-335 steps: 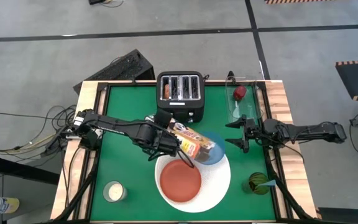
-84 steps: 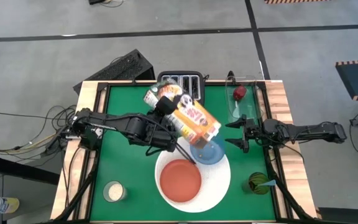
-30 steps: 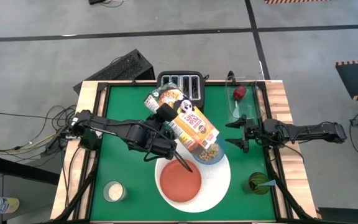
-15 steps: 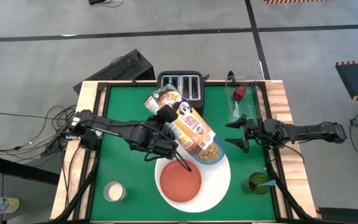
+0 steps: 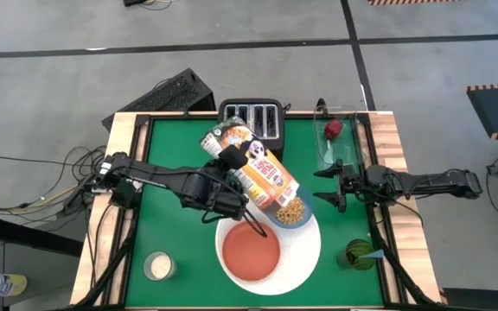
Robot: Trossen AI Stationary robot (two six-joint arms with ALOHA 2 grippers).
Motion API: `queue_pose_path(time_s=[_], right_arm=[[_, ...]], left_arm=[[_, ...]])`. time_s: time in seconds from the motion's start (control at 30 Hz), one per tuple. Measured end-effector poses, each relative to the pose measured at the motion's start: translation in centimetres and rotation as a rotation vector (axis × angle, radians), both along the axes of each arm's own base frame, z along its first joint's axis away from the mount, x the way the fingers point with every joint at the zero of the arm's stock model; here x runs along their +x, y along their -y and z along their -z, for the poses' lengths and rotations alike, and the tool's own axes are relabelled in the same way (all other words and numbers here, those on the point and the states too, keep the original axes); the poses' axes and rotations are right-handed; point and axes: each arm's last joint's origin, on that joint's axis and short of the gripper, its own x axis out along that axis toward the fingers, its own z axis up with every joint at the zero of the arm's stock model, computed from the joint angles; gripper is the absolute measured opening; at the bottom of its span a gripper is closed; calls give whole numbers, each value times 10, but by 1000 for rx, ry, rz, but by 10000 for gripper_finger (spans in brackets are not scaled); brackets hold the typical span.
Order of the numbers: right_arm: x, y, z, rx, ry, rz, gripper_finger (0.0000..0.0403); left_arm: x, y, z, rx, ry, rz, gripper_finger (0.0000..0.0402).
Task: Arrange a breakfast setting
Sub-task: Pour the cereal into the blue bowl
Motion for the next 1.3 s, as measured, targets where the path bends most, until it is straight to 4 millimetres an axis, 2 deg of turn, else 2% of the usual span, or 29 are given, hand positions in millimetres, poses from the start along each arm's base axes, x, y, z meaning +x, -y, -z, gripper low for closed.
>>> queue_pose_path(time_s=[1.3], right_arm=[[0, 0, 0, 0, 0, 0, 396]], left_arm=[[0, 2, 0, 6, -10, 12, 162]])
